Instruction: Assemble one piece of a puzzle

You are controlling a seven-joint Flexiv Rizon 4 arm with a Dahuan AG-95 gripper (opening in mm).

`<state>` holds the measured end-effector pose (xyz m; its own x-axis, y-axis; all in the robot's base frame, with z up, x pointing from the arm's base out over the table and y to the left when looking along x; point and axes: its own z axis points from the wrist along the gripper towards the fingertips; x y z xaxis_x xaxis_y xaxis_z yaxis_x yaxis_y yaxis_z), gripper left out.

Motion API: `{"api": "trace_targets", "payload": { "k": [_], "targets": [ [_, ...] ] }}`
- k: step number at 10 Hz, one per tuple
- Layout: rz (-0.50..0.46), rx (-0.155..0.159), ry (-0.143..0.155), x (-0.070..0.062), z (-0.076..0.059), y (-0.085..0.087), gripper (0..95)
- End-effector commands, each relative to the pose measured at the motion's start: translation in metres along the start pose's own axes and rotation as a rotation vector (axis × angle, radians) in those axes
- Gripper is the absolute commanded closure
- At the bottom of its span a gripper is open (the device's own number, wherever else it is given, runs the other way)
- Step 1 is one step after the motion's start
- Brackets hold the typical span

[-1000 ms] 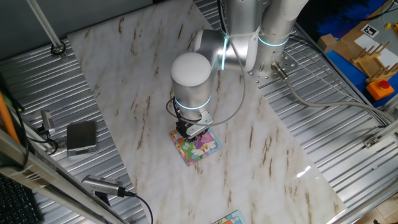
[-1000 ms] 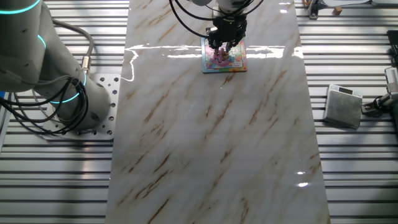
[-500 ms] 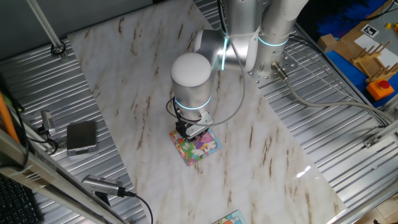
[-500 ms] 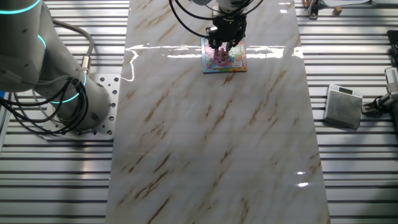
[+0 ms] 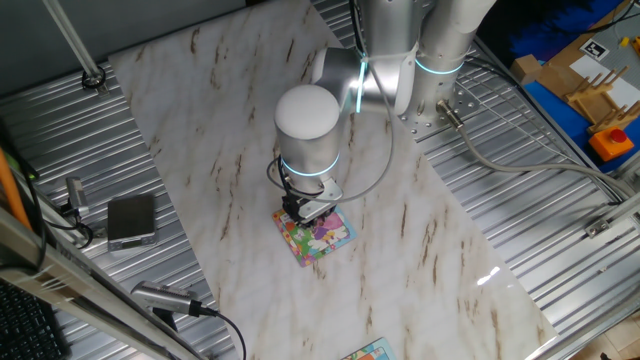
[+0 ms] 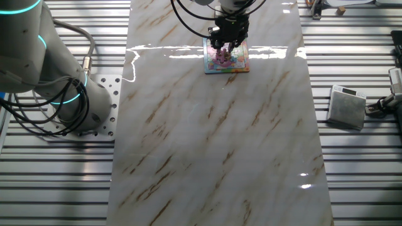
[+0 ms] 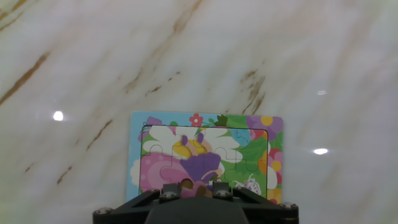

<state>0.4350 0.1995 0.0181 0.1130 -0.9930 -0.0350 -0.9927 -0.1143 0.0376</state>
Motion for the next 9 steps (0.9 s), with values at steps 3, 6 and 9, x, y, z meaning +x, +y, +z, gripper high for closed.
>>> {"api": "trace_targets", "payload": {
  "k": [3,6,9],
  "targets": [
    [-0.005,0.001,-0.004,0.0002,-0.0001,0.0002,57.0],
    [-0.001,0.001,-0.006,0.0004,-0.0003,0.0003,57.0],
    [0.085,-0.001,-0.015,0.0025,-0.0034,-0.0001,76.0]
  ]
}}
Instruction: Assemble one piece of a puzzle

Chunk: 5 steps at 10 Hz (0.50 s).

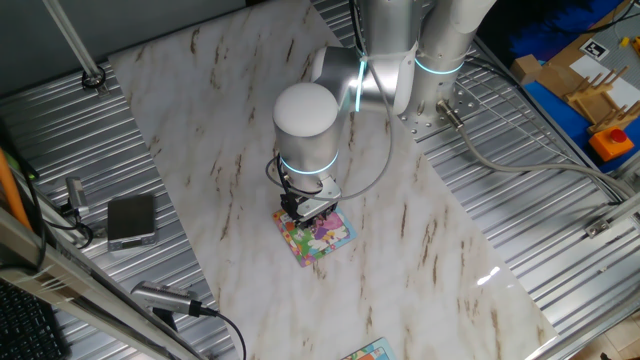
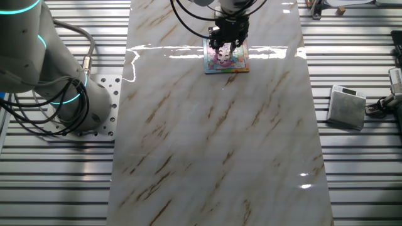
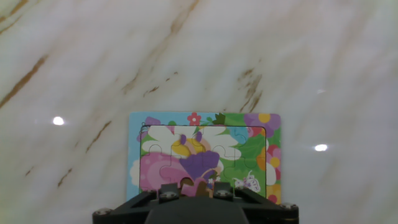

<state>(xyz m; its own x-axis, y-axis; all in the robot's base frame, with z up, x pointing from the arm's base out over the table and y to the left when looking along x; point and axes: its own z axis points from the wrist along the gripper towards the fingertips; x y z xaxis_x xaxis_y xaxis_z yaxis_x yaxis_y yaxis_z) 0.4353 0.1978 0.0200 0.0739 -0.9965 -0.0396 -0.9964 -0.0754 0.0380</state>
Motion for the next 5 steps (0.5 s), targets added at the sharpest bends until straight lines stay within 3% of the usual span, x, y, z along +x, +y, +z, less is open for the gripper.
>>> {"api": "trace_targets", "payload": {
  "k": [1,3,4,5],
  "targets": [
    [0.057,-0.006,-0.008,0.001,-0.003,-0.001,76.0],
    [0.077,-0.01,-0.003,0.0,-0.007,-0.006,76.0],
    [0.109,-0.013,-0.004,0.001,-0.011,-0.008,95.0],
    [0.133,-0.018,-0.003,0.001,-0.013,-0.011,95.0]
  ]
}}
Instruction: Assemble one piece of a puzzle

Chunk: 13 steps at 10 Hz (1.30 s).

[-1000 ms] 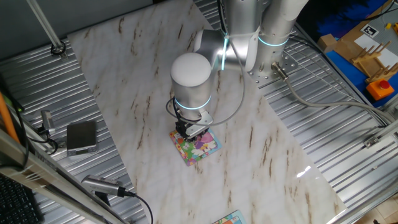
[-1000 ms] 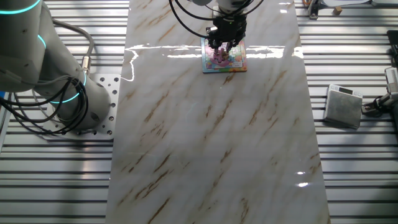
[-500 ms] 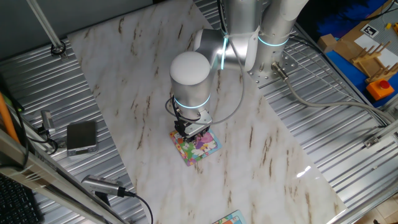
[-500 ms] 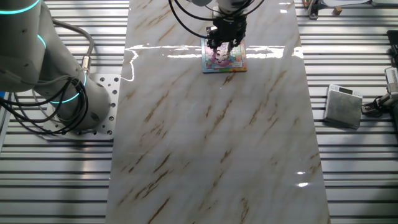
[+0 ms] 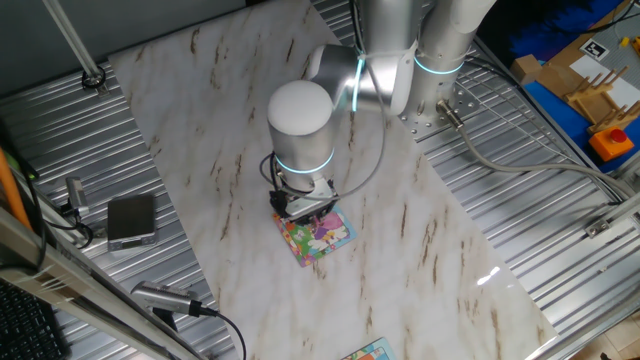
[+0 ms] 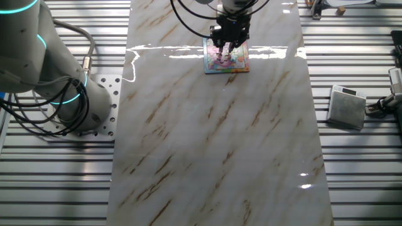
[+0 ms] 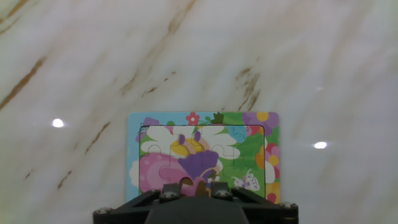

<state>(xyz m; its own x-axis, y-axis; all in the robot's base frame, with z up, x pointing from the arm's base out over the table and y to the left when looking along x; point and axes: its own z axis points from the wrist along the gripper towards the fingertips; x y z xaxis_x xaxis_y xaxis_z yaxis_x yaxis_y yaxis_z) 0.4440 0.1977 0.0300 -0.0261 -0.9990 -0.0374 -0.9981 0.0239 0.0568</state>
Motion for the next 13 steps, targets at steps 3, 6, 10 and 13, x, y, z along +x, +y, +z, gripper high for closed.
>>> {"api": "trace_targets", "payload": {
  "k": [3,6,10,13],
  "targets": [
    [0.065,-0.003,0.011,-0.003,-0.005,-0.008,95.0],
    [0.092,-0.002,0.004,-0.005,-0.005,-0.013,95.0],
    [0.094,0.001,0.002,-0.006,-0.001,-0.016,95.0],
    [0.143,-0.007,-0.007,-0.006,0.0,-0.016,95.0]
  ]
}}
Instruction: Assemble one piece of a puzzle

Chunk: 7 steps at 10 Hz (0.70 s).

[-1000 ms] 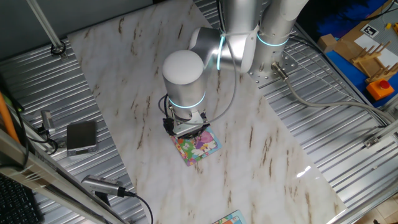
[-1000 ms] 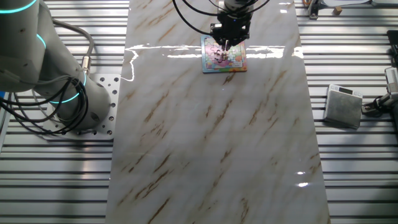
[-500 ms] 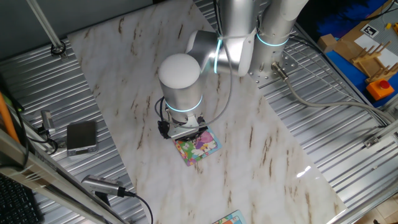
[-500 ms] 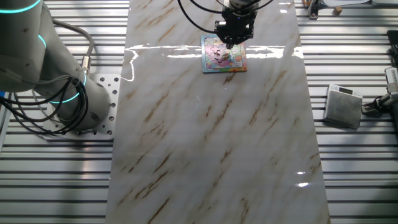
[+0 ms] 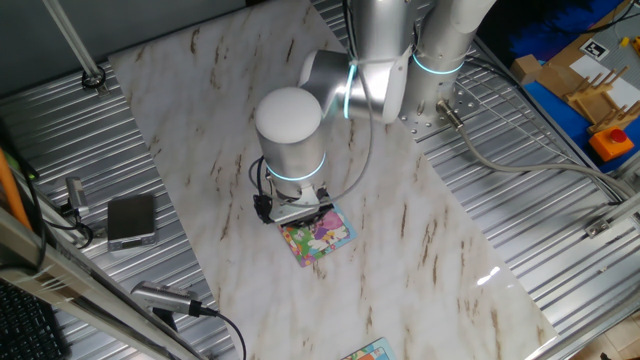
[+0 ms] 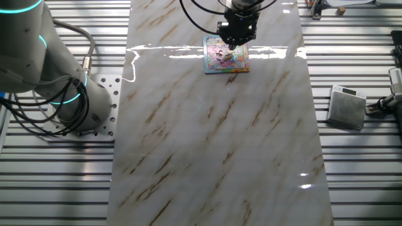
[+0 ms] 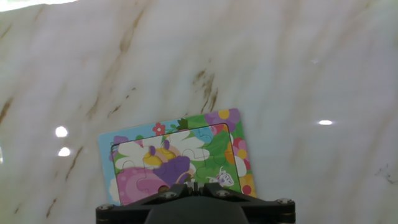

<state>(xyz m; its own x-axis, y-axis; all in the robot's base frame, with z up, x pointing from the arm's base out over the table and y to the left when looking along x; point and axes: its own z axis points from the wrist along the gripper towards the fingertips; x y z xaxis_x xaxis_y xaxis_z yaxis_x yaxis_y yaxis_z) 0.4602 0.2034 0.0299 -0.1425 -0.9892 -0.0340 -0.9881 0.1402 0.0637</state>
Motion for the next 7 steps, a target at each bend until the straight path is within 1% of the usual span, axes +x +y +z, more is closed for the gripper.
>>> {"api": "trace_targets", "payload": {
  "k": [1,2,3,4,7],
  "targets": [
    [0.045,-0.009,-0.008,-0.0019,0.0011,-0.0002,76.0],
    [0.069,-0.011,-0.022,-0.0031,0.0017,-0.0003,38.0],
    [0.127,-0.016,-0.05,-0.0038,0.0021,-0.0004,19.0],
    [0.138,-0.018,-0.058,-0.0046,0.0025,-0.0005,19.0],
    [0.128,-0.021,-0.067,-0.0054,0.003,-0.0005,19.0]
  ]
}}
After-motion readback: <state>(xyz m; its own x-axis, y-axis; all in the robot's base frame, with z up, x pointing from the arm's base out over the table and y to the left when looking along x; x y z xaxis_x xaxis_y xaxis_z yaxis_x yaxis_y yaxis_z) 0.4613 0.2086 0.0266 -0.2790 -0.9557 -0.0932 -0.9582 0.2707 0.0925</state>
